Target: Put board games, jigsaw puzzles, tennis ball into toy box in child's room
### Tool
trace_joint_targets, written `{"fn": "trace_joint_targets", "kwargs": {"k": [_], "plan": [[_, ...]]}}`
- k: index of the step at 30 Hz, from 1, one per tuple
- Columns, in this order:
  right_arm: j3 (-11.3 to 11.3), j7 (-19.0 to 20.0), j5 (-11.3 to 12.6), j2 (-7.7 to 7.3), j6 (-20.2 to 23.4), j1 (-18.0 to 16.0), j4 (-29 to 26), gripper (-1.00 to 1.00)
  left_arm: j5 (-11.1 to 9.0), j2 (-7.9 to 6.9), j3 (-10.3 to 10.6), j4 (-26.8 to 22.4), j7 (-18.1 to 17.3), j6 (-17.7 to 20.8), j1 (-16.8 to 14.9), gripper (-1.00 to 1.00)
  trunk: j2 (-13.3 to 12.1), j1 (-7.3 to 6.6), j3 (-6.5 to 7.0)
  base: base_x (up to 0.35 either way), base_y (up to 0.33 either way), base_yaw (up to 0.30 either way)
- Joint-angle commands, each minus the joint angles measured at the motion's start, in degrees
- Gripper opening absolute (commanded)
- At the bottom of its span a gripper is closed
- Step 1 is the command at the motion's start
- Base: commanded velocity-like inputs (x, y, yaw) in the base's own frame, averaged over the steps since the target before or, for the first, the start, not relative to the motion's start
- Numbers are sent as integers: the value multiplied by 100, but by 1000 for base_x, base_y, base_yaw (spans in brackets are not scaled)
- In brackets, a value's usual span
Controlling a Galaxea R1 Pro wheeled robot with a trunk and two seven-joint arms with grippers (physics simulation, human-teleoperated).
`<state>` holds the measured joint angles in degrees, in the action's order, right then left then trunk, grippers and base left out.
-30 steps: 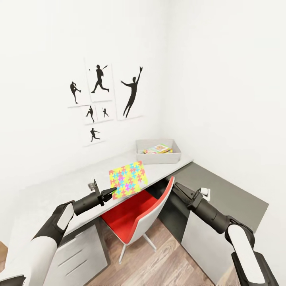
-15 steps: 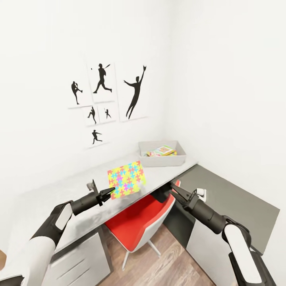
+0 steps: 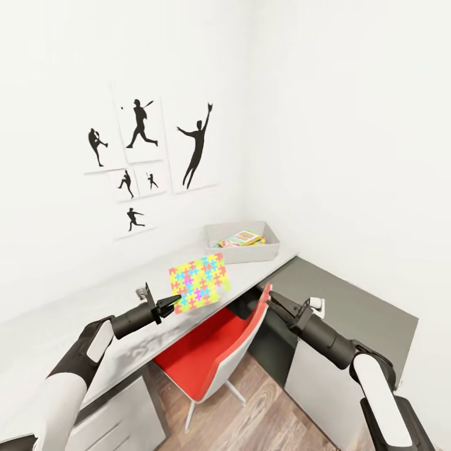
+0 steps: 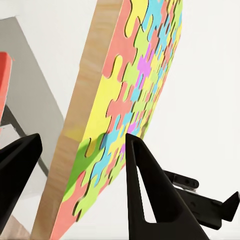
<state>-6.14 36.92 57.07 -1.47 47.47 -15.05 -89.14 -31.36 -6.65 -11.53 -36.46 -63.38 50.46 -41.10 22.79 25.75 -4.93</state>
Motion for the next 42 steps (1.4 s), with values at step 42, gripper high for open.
{"fn": "trace_joint_targets", "kwargs": {"k": [42], "plan": [[4,-8,-75,7,-66,-7,-1,100,-10,-2,-7,-1,-8,26,-8,-100,13,4,52,116,39,-227]]}}
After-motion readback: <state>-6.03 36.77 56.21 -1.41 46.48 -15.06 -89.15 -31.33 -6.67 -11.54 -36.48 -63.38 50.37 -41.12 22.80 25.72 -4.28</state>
